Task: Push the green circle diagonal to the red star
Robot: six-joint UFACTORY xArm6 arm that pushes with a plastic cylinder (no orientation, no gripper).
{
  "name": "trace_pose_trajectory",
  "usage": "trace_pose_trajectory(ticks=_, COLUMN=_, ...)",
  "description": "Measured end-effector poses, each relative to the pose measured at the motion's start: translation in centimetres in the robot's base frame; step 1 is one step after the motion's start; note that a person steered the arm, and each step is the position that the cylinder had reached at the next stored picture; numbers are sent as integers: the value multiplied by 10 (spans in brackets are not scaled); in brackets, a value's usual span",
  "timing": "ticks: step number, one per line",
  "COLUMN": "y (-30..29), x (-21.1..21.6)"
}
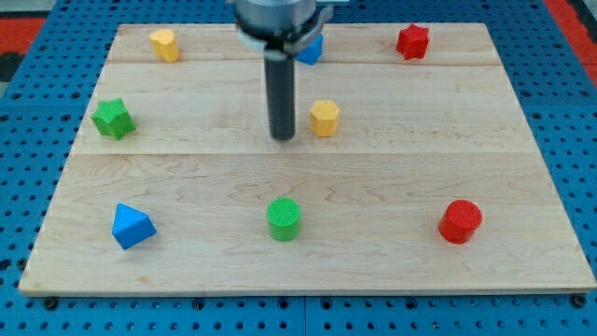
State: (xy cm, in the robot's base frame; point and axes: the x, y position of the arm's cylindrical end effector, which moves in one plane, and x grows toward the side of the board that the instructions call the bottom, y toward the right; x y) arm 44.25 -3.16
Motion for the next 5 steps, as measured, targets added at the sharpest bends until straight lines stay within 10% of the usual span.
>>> trace_pose_trajectory(ticks=2, y=-46, x=74)
trace_pose_trajectory(ticks=5, y=55, x=141)
